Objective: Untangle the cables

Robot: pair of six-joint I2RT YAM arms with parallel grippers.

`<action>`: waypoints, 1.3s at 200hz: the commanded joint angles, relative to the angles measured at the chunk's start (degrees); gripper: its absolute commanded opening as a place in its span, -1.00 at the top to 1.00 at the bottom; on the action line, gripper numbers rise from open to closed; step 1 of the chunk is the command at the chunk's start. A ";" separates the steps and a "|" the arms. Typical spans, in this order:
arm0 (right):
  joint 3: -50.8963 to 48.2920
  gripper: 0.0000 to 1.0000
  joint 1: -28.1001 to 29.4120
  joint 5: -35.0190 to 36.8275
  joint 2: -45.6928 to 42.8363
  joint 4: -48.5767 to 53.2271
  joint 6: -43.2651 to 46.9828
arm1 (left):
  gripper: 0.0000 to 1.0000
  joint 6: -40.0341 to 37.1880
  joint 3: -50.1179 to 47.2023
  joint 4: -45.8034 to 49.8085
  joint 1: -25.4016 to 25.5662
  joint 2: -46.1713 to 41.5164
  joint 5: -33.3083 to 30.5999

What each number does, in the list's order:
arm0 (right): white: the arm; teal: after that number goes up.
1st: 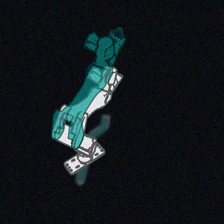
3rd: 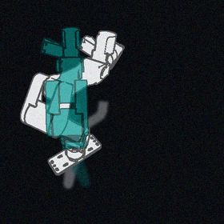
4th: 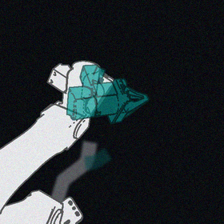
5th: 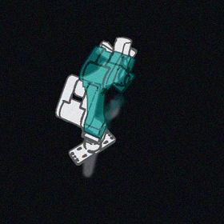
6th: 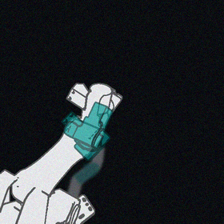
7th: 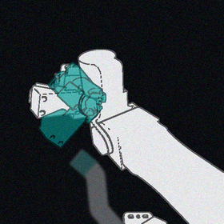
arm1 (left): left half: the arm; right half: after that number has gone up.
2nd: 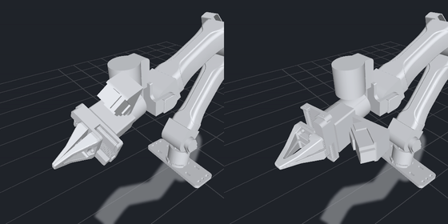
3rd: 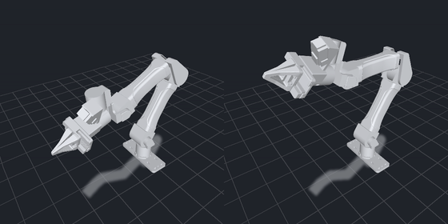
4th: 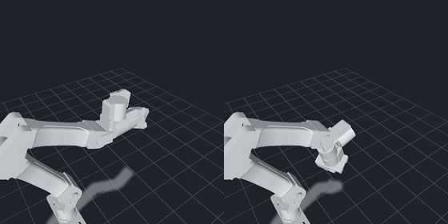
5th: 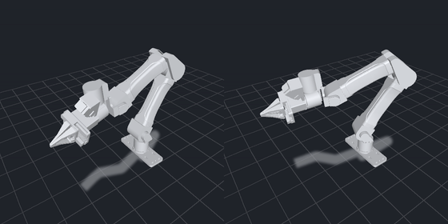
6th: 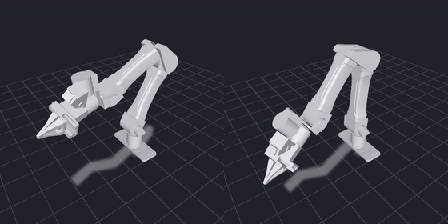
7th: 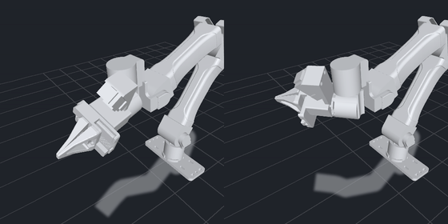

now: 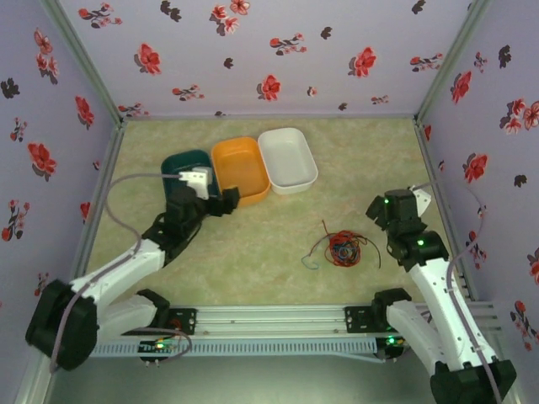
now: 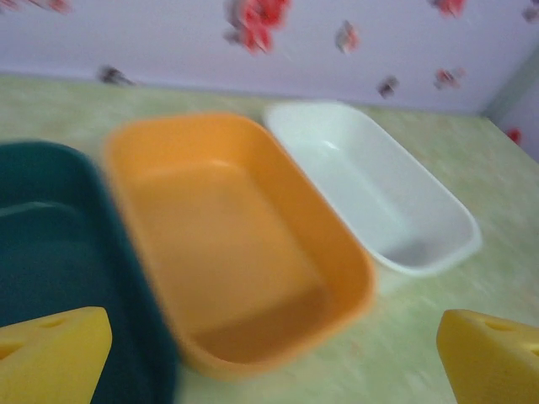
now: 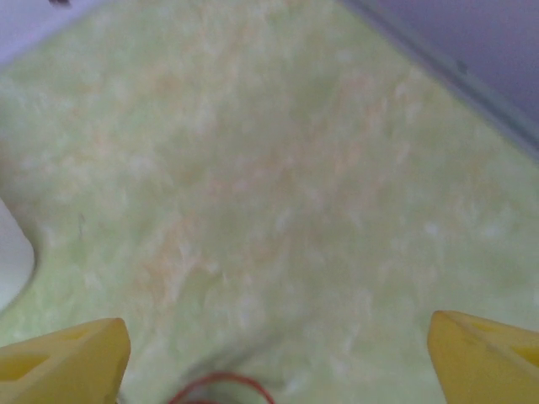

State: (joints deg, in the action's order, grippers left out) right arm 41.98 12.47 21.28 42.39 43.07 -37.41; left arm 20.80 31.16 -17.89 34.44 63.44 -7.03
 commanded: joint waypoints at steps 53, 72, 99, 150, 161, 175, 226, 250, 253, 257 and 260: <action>-3.16 -0.50 15.27 -6.44 3.01 8.33 -19.13 | -0.99 -6.87 14.31 -2.19 18.74 21.26 7.24; -5.47 -0.49 17.39 -7.54 5.33 4.14 -20.41 | -0.99 -8.50 17.86 -1.89 21.10 26.32 10.95; -7.41 -0.49 17.59 -8.57 8.93 -1.10 -20.30 | -0.90 -8.50 22.04 -1.69 22.38 32.27 16.92; -7.45 -0.38 17.59 -9.34 15.19 -7.81 -17.96 | -0.54 -10.51 24.65 -1.18 23.04 38.81 20.18; -7.50 -0.33 17.58 -9.99 16.48 -9.00 -17.88 | -0.44 -10.67 24.82 -1.25 23.04 39.80 20.58; -7.70 -0.26 17.50 -11.09 17.49 -10.78 -17.95 | -0.38 -10.40 25.18 -1.56 23.04 41.05 21.38; -8.31 -0.01 17.51 -13.09 18.93 -14.81 -18.58 | -0.24 -8.24 27.75 -3.81 23.03 46.01 22.75; -8.64 0.16 17.50 -13.50 19.00 -15.59 -18.73 | -0.12 -7.58 29.41 -3.44 23.13 48.19 22.93; -8.66 0.19 17.50 -13.58 19.04 -15.75 -18.75 | -0.09 -7.61 29.59 -3.31 23.12 48.41 22.93; -8.75 0.22 17.50 -13.74 19.02 -15.98 -18.75 | -0.05 -7.59 29.86 -3.10 23.13 48.67 22.91; -8.83 0.25 17.50 -13.80 19.05 -16.24 -18.75 | -0.02 -7.53 29.99 -2.91 23.13 48.89 22.83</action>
State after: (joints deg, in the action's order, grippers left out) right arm 34.22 29.69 8.45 61.17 28.88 -55.64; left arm 12.38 58.72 -20.10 57.12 110.19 14.63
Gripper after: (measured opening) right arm 0.417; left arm 0.563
